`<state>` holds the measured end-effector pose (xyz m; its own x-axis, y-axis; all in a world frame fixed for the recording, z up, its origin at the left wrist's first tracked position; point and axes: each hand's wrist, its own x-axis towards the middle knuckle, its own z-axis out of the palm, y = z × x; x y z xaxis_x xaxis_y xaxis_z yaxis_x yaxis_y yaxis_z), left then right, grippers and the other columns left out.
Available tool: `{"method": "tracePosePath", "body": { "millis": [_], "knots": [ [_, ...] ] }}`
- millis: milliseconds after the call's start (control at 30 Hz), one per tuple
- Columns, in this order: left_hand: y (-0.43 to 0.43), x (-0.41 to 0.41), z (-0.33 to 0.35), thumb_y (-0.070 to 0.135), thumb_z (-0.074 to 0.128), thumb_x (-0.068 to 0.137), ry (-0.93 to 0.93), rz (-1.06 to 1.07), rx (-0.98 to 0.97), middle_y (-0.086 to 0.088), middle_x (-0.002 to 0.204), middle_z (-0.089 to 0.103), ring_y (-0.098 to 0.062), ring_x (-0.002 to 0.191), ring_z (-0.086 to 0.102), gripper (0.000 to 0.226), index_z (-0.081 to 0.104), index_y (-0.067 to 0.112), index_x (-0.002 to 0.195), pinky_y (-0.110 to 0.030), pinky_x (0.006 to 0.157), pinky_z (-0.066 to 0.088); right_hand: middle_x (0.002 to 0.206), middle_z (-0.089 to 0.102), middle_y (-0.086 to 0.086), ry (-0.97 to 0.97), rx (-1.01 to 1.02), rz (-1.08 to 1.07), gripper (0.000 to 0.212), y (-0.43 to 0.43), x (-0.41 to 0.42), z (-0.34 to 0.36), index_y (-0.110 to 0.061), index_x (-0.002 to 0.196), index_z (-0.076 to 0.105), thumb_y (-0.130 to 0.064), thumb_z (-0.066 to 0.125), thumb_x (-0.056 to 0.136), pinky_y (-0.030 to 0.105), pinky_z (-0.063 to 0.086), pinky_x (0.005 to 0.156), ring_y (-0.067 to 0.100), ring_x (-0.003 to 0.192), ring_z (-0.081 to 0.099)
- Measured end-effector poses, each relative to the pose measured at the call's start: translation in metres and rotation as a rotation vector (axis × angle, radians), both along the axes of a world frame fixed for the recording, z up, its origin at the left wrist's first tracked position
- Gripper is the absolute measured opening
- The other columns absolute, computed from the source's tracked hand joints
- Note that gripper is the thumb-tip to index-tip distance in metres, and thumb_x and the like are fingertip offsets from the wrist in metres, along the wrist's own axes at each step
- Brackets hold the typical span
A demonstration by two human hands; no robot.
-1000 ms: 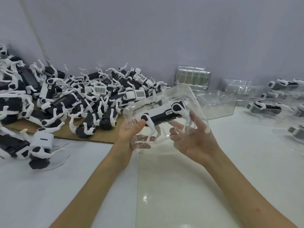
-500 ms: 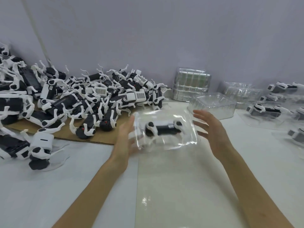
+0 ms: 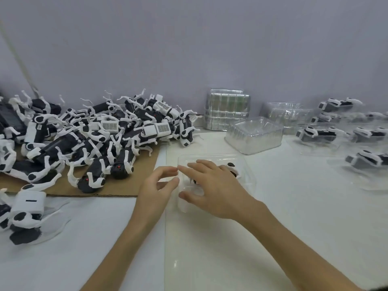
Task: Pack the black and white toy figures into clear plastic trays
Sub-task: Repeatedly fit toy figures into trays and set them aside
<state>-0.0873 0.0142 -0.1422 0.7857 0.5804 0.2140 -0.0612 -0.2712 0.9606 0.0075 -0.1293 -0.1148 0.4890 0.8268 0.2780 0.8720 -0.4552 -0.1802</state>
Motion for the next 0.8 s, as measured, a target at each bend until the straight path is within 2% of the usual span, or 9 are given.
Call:
{"method": "tracePosePath", "body": {
  "millis": [100, 167, 300, 400, 667, 800],
  "knots": [
    [0.0, 0.0, -0.001, 0.013, 0.061, 0.095, 0.038, 0.023, 0.002, 0.015, 0.113, 0.067, -0.01, 0.097, 0.066, 0.02, 0.068, 0.029, 0.105, -0.039, 0.092, 0.054, 0.145, 0.047, -0.013, 0.014, 0.037, -0.063, 0.062, -0.008, 0.005, -0.002, -0.034, 0.148, 0.038, -0.057, 0.052, 0.092, 0.039, 0.028, 0.11, 0.011, 0.143, 0.028],
    [-0.001, 0.0, -0.002, 0.014, 0.061, 0.095, 0.061, 0.024, 0.02, 0.015, 0.113, 0.066, -0.012, 0.096, 0.065, 0.019, 0.068, 0.03, 0.102, -0.039, 0.092, 0.053, 0.141, 0.05, -0.013, 0.014, 0.041, -0.125, 0.059, -0.017, 0.012, -0.002, -0.033, 0.144, 0.039, -0.054, 0.052, 0.09, 0.039, 0.022, 0.114, 0.011, 0.142, 0.029],
    [-0.003, 0.001, -0.004, 0.017, 0.061, 0.095, 0.093, 0.005, 0.065, 0.011, 0.119, 0.059, -0.006, 0.097, 0.064, 0.016, 0.067, 0.032, 0.098, -0.024, 0.078, 0.048, 0.14, 0.052, -0.011, 0.011, 0.009, -0.266, 0.055, -0.045, 0.039, 0.0, -0.033, 0.141, 0.04, -0.052, 0.048, 0.09, 0.041, 0.008, 0.12, 0.01, 0.142, 0.031],
    [-0.004, 0.001, -0.005, 0.018, 0.061, 0.095, 0.098, -0.002, 0.082, 0.015, 0.12, 0.055, -0.002, 0.098, 0.064, 0.016, 0.067, 0.032, 0.098, -0.02, 0.074, 0.044, 0.134, 0.057, -0.008, 0.03, 0.027, -0.375, 0.049, -0.071, 0.064, 0.005, -0.033, 0.137, 0.044, -0.056, 0.045, 0.093, 0.041, 0.01, 0.119, 0.011, 0.137, 0.04],
    [-0.005, 0.001, -0.007, 0.018, 0.061, 0.095, 0.12, 0.002, 0.078, 0.023, 0.116, 0.05, 0.001, 0.098, 0.062, 0.016, 0.066, 0.034, 0.097, -0.014, 0.069, 0.039, 0.128, 0.056, 0.005, 0.045, 0.047, -0.656, 0.04, -0.143, 0.118, 0.002, -0.022, 0.137, 0.045, -0.034, 0.045, 0.098, 0.043, 0.032, 0.103, 0.03, 0.115, 0.055],
    [-0.006, 0.001, -0.006, 0.017, 0.062, 0.095, 0.112, 0.004, 0.076, 0.023, 0.116, 0.049, 0.004, 0.098, 0.061, 0.017, 0.066, 0.033, 0.096, -0.012, 0.068, 0.038, 0.121, 0.059, 0.002, -0.044, 0.117, -0.679, 0.033, -0.172, 0.129, -0.008, -0.02, 0.129, 0.051, -0.026, 0.045, 0.097, 0.043, 0.026, 0.107, 0.024, 0.115, 0.054]
  ]
}}
